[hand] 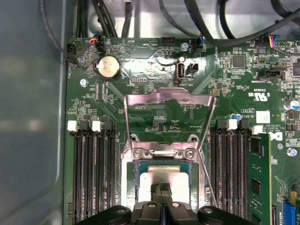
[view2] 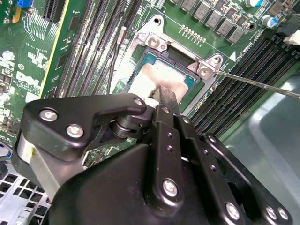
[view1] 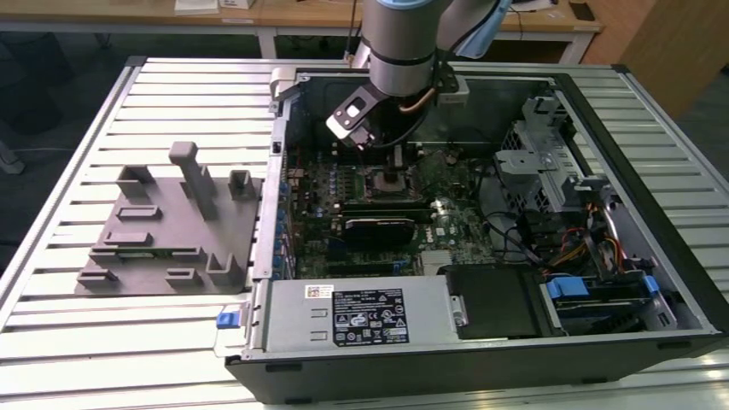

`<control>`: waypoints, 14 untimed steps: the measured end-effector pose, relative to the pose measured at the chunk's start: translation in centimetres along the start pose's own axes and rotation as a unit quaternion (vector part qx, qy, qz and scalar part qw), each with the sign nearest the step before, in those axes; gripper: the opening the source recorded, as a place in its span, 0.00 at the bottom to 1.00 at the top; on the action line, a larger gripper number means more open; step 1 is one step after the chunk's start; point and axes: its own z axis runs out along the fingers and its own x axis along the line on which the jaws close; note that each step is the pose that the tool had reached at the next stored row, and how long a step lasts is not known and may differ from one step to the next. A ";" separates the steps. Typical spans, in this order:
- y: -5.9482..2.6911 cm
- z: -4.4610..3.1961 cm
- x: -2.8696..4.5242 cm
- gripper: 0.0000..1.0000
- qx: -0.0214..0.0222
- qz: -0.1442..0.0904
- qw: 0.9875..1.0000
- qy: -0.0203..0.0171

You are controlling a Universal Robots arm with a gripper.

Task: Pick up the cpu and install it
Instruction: 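Place the cpu into insertion slot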

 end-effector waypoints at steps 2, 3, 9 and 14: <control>0.00 0.01 -0.17 0.11 0.000 0.003 1.000 0.000; 0.00 0.01 -0.24 0.11 0.000 0.003 1.000 0.000; -0.25 0.20 -0.31 0.11 0.000 0.005 1.000 0.000; -0.26 0.36 -0.30 0.11 0.000 0.005 1.000 0.000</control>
